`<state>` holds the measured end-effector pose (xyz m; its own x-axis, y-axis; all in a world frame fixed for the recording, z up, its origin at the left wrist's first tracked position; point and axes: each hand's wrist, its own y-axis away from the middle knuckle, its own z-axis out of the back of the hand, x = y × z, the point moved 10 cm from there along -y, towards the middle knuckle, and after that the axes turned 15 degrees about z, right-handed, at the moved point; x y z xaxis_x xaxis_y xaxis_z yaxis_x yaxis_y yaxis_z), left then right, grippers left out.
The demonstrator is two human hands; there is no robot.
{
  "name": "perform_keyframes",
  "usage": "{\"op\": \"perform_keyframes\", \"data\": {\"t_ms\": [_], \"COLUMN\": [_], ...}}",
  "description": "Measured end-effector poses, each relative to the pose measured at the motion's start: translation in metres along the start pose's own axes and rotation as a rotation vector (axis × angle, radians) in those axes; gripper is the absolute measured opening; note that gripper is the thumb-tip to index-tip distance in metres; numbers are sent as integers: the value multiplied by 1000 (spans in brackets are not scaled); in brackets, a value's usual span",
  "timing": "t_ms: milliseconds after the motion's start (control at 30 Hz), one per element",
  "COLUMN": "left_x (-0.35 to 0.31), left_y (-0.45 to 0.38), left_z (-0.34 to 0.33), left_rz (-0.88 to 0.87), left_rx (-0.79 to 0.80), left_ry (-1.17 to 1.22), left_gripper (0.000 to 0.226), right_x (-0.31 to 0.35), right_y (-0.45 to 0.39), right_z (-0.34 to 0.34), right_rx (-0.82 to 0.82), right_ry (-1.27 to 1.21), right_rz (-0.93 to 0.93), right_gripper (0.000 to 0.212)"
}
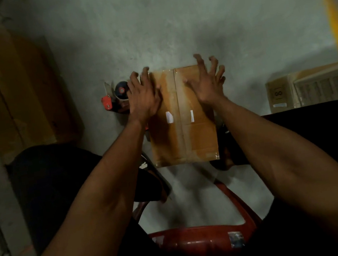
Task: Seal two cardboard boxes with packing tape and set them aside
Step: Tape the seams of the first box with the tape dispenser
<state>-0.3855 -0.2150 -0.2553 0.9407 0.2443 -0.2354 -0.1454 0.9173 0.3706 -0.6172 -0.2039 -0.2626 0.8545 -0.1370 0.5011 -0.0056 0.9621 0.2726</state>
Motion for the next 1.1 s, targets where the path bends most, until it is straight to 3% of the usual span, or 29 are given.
{"op": "perform_keyframes", "data": {"t_ms": [133, 233, 333, 467, 567, 700, 800, 867, 933, 1000, 1100], "left_x": [1, 1, -2, 2, 2, 12, 18, 26, 37, 35, 27], "left_y": [80, 136, 187, 215, 215, 208, 198, 181, 167, 159, 149], "left_z": [-13, -39, -67, -84, -80, -83, -72, -52, -30, -27, -34], "left_rz": [-184, -279, -346, -397, -395, -275, -193, -71, 124, 229, 258], "left_rx": [36, 222, 397, 312, 266, 340, 441, 344, 224, 280, 364], "left_ry": [-171, -116, -122, -284, -198, -115, -7, 47, 169, 333, 408], "left_gripper": [75, 58, 41, 41, 19, 13, 32, 62, 77, 82, 87], "right_x": [32, 56, 68, 58, 48, 34, 30, 25, 15, 9, 8], "right_y": [76, 132, 184, 230, 227, 222, 216, 206, 194, 181, 157], "right_z": [-8, -27, -45, -67, -73, -79, -71, -54, -34, -23, -24], "right_rx": [11, 56, 77, 141, 157, 163, 150, 82, 14, 12, 84], "right_ry": [217, 264, 113, 74, 99, 37, -106, -185, -152, -143, -223], "right_rz": [145, 282, 368, 425, 381, 206, 178, 118, -46, -162, -198], "right_gripper": [58, 39, 24, 24, 15, 24, 13, 24, 50, 73, 88]}}
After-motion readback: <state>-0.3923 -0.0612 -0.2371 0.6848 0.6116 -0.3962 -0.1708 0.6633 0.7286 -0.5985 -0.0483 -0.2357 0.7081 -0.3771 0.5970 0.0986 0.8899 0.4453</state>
